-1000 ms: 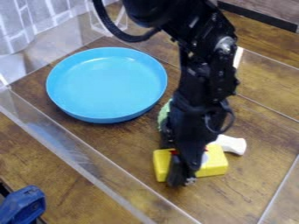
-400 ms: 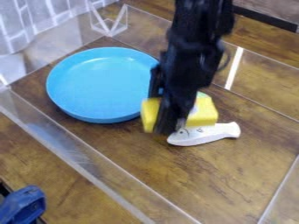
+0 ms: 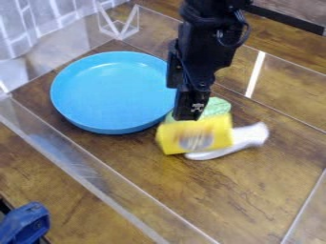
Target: Put the yellow brick in the blue tray
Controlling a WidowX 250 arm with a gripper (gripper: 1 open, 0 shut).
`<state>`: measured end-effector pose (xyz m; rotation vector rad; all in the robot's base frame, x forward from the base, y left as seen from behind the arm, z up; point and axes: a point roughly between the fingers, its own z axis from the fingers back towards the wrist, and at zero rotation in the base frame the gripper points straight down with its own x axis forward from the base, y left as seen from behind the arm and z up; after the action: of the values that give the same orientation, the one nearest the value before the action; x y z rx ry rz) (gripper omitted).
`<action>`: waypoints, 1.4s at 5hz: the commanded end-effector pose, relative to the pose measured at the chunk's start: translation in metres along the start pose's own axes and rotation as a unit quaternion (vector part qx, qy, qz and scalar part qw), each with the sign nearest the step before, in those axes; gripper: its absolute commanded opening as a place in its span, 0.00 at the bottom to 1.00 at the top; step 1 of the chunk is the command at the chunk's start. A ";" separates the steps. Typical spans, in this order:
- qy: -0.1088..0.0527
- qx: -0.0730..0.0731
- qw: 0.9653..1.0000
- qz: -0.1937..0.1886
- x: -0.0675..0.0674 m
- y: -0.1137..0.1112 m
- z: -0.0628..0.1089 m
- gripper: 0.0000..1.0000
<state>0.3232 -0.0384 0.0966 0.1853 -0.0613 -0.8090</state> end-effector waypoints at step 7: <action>-0.052 0.011 0.994 -0.100 -0.003 -0.041 -0.074 1.00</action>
<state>0.3065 -0.0443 0.0242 0.1779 -0.1614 -0.9835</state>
